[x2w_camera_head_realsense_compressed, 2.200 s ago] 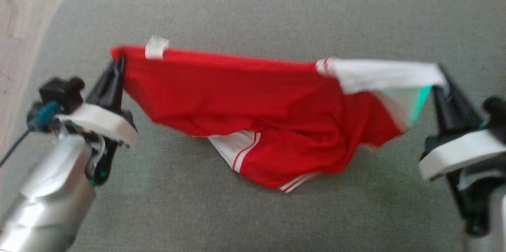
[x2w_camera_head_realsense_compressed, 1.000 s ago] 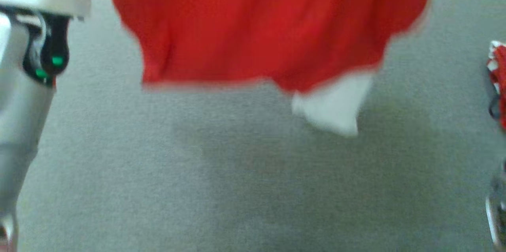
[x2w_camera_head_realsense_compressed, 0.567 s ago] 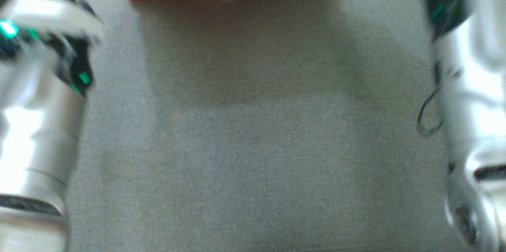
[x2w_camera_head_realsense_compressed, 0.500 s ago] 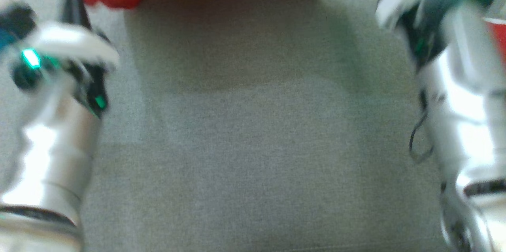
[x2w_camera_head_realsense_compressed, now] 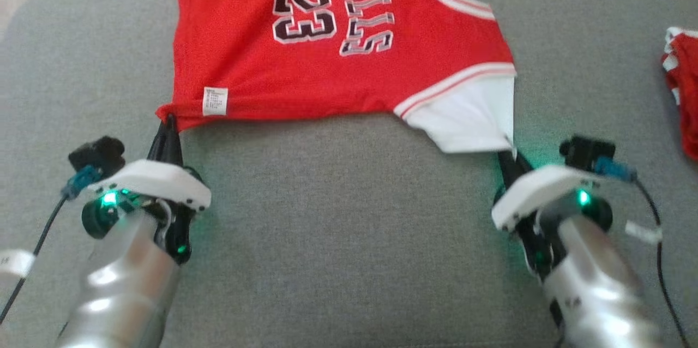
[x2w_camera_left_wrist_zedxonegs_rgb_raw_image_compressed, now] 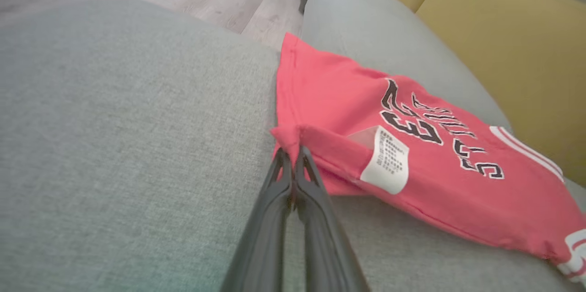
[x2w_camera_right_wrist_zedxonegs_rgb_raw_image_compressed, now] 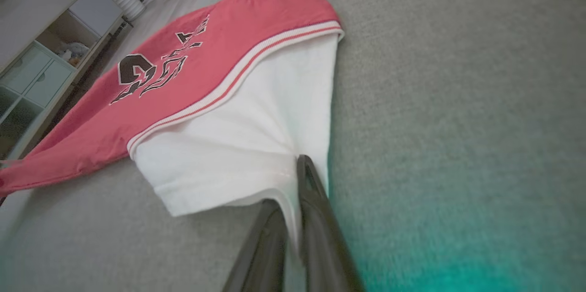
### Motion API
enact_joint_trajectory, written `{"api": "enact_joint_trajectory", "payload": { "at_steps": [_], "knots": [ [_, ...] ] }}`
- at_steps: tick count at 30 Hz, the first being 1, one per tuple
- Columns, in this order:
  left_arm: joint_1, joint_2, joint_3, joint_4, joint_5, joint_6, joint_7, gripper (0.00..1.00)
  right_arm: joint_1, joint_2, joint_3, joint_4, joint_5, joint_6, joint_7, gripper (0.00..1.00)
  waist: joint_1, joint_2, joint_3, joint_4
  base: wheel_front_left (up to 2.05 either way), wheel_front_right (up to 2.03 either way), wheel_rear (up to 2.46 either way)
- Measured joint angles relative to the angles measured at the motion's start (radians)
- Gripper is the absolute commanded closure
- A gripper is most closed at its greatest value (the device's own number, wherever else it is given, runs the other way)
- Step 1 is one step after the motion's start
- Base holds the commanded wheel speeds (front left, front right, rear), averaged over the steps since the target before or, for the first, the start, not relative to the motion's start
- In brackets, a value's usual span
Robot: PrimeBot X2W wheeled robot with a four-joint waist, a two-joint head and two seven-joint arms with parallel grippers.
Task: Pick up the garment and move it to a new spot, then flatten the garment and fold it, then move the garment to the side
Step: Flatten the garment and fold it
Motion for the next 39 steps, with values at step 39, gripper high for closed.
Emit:
{"api": "enact_joint_trajectory", "payload": {
  "at_steps": [39],
  "knots": [
    [0.634, 0.352, 0.072, -1.138, -0.105, 0.263, 0.583, 1.00, 0.380, -0.006, -0.285, -1.019, -0.215, 0.000, 0.901, 1.00, 0.0003, 0.0000, 0.026, 0.085, 0.00, 0.00, 0.00]
  ]
}}
